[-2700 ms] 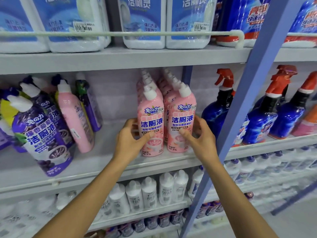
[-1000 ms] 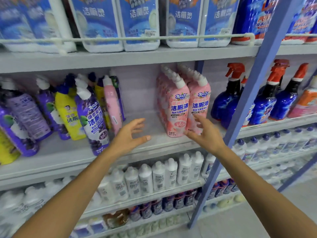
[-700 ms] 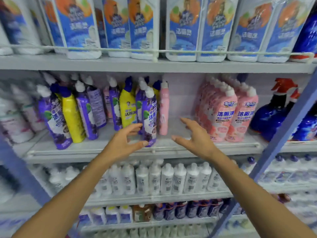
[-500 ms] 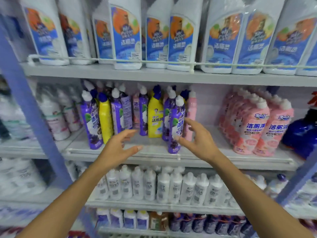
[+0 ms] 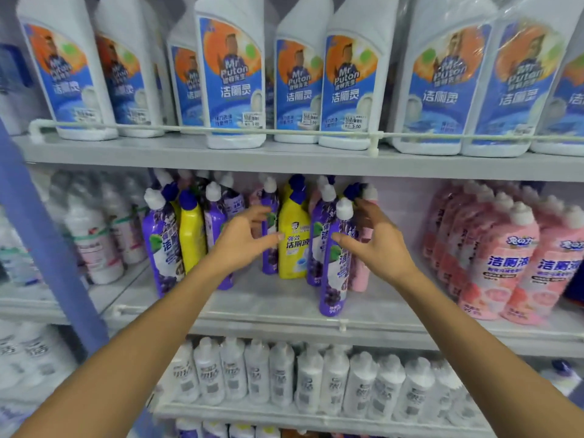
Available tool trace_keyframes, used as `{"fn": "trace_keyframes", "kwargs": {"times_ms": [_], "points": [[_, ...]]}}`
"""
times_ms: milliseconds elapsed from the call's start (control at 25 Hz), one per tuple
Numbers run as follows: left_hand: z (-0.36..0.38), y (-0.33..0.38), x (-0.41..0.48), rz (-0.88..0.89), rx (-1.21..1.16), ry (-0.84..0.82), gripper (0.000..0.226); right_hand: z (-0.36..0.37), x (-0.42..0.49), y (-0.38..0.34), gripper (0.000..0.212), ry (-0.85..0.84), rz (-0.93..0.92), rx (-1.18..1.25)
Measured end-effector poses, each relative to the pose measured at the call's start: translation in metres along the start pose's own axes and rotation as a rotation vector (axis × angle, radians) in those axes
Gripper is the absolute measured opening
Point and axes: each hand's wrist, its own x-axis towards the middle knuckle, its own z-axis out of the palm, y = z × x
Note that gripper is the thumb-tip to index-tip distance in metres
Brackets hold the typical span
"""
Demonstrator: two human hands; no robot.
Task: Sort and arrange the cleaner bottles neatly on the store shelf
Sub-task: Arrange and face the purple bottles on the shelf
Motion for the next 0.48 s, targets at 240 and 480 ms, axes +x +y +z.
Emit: {"fn": "trace_keyframes", "kwargs": {"times_ms": [240,480], "points": [[0.011,-0.018,0.071,-0.103,0.059,0.130,0.069,0.007,0.018,0.014,0.060,-0.041,-0.019,0.097],[0.026,-0.038,0.097,-0.065,0.002,0.150,0.049,0.006,0.011,0.013,0.059,-0.028,0.036,0.144]]}}
